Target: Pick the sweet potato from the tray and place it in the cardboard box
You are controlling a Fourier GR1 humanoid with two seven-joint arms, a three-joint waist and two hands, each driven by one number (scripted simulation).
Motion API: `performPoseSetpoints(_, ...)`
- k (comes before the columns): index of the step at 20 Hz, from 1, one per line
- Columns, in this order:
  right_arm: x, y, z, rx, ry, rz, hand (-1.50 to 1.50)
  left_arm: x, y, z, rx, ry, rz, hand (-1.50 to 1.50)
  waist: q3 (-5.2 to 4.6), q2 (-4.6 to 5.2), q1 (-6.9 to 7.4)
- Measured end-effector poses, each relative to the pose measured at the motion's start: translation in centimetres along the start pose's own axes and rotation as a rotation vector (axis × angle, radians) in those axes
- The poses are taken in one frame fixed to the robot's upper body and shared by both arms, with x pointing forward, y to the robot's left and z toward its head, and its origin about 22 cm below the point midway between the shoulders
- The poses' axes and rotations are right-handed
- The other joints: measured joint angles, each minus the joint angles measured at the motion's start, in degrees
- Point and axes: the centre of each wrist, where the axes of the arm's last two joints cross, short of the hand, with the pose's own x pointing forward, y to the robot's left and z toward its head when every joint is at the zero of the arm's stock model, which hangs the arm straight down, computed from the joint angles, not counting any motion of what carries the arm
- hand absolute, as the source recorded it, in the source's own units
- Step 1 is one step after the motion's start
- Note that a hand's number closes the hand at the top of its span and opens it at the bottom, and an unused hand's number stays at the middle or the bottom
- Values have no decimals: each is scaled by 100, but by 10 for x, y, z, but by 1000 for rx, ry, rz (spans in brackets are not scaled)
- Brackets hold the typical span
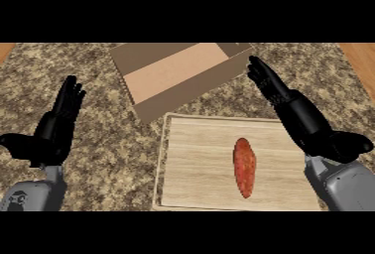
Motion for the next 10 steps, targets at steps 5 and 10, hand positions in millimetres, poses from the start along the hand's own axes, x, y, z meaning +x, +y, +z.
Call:
performPoseSetpoints(5, -21, -6, 20, -7, 72, -128, -150, -18, 41, 3, 83, 80, -193, 0, 60, -1, 27)
performPoseSetpoints(10, -29, -27, 40, 153, 115, 236, -150, -34, 71, 13, 141, 196, -343, 0, 50, -36, 42)
